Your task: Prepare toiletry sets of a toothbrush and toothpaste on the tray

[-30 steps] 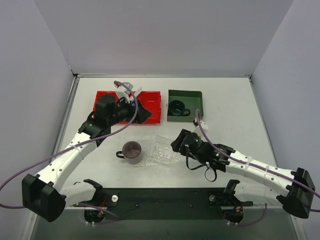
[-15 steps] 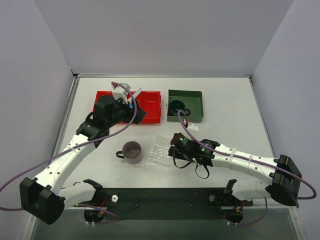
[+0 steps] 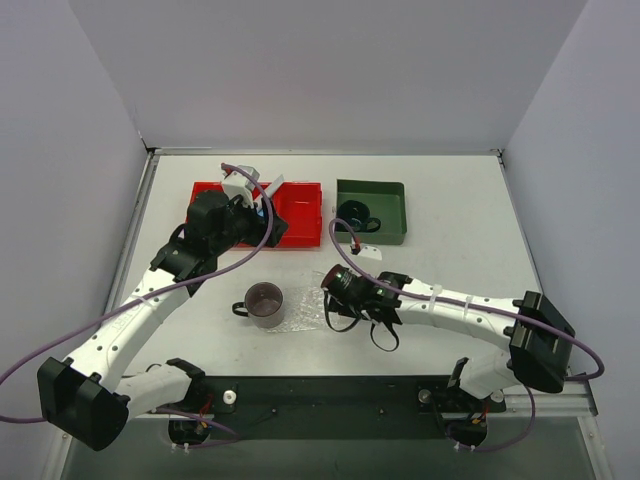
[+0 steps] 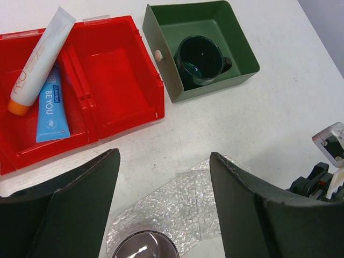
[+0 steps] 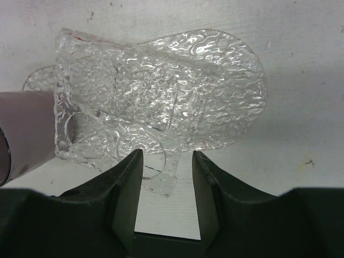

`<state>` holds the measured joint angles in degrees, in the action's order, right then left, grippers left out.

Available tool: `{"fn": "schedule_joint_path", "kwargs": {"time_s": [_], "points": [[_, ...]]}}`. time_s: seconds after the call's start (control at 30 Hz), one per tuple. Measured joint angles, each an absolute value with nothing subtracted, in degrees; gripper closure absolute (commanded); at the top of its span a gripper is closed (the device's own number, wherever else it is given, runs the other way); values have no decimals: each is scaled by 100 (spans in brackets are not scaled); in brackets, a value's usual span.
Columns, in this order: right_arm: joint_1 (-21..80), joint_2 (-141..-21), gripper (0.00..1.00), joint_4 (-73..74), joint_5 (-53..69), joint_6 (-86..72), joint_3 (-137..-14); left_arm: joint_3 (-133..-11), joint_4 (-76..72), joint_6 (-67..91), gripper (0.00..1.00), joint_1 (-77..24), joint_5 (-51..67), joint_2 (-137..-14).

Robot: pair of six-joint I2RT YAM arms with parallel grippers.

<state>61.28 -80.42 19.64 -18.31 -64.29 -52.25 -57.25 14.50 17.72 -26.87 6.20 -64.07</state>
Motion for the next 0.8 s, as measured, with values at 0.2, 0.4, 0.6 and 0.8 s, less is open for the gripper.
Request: {"fn": "schedule_joint_path", "kwargs": {"time_s": [0.2, 0.4, 0.6, 0.8], "points": [[6128, -8206, 71, 2086, -1966, -6427, -5347, -5725, 1459, 1769, 22, -2687, 620, -6407], [6128, -8241, 82, 2110, -2027, -6423, -5382, -5725, 1461, 1769, 22, -2687, 620, -6407], [6128, -8241, 82, 2132, -2027, -6427, -5384, -5725, 1461, 1769, 22, -2685, 622, -6407], [6121, -8283, 80, 2128, -2036, -6427, -5389, -5725, 1461, 1769, 22, -2685, 622, -6410]]}}
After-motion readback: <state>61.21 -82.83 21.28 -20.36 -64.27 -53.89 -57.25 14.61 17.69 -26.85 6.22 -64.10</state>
